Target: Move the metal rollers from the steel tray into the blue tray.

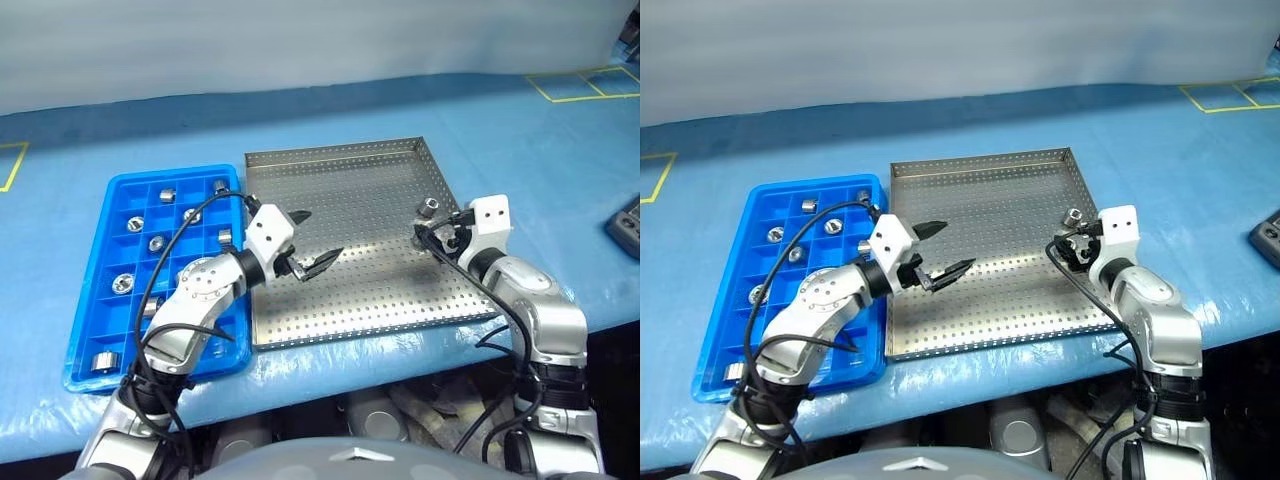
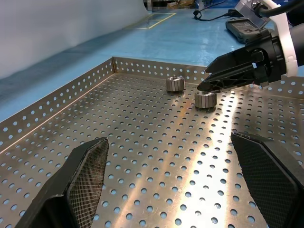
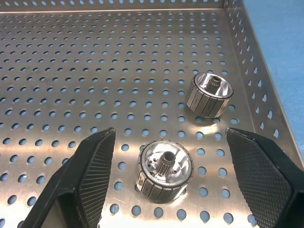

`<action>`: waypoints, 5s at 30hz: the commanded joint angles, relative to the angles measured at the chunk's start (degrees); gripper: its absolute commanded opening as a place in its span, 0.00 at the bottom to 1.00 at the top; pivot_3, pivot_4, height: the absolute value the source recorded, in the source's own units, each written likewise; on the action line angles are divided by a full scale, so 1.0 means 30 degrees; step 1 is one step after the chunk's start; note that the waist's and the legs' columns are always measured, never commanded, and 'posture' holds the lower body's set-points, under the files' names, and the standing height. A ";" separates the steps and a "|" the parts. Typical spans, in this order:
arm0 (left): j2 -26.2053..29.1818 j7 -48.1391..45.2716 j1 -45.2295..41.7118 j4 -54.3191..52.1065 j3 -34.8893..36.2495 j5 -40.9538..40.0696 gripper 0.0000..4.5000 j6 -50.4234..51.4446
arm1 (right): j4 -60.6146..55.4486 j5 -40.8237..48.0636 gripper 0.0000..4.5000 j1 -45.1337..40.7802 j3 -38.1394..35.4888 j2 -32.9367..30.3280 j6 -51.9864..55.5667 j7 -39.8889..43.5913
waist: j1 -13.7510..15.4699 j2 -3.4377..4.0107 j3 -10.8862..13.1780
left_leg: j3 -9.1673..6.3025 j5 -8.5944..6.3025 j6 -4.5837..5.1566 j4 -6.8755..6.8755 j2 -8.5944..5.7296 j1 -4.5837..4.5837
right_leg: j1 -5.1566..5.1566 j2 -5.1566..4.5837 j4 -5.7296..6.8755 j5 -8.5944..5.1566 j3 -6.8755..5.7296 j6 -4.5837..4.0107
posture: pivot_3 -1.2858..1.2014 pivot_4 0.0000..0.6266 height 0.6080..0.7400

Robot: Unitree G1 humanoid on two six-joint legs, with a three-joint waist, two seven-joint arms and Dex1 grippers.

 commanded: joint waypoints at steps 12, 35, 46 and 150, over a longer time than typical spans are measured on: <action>0.0247 0.0411 0.0359 -0.1285 0.0642 0.0097 1.00 -0.0202 | 0.2680 0.0132 0.87 -0.1056 0.0267 0.0186 -0.0902 -0.0130 | 0.0251 0.0005 0.0000 | 0.0014 -0.0007 0.0012 0.0000 0.0005 0.0001 | -0.0006 -0.0067 0.0002 0.0008 0.0013 0.0008 | 0.43 0.24 1.00; 0.0964 0.0839 0.1074 -0.2599 0.1826 -0.0424 1.00 0.0960 | 0.0677 0.0357 0.38 -0.1329 0.1731 -0.0008 -0.1137 0.0861 | 0.0641 0.0023 0.0004 | 0.0034 -0.0009 0.0016 -0.0001 -0.0001 -0.0005 | -0.0031 -0.0093 0.0004 0.0017 0.0012 0.0022 | 0.44 0.24 1.00; 0.3702 0.2389 0.7637 -0.9614 0.8965 -0.1659 1.00 0.5758 | -0.1504 0.1110 0.38 -0.3686 0.7732 0.0794 -0.1068 0.5442 | 0.1718 0.0006 0.0023 | -0.0003 0.0020 -0.0040 -0.0006 0.0012 0.0001 | -0.0034 -0.0111 -0.0002 0.0006 -0.0055 0.0005 | 0.51 0.24 1.00; -0.1430 0.0582 -0.1851 -0.1037 -0.0055 -0.1644 1.00 0.1526 | 0.4872 -0.2275 0.89 -0.3563 -0.0639 0.1710 -0.3279 -0.6018 | 0.1739 0.0010 0.0018 | -0.0082 0.0102 -0.0145 -0.0066 -0.0001 -0.0012 | 0.0005 0.0015 0.0006 -0.0033 -0.0089 -0.0064 | 0.46 0.24 1.00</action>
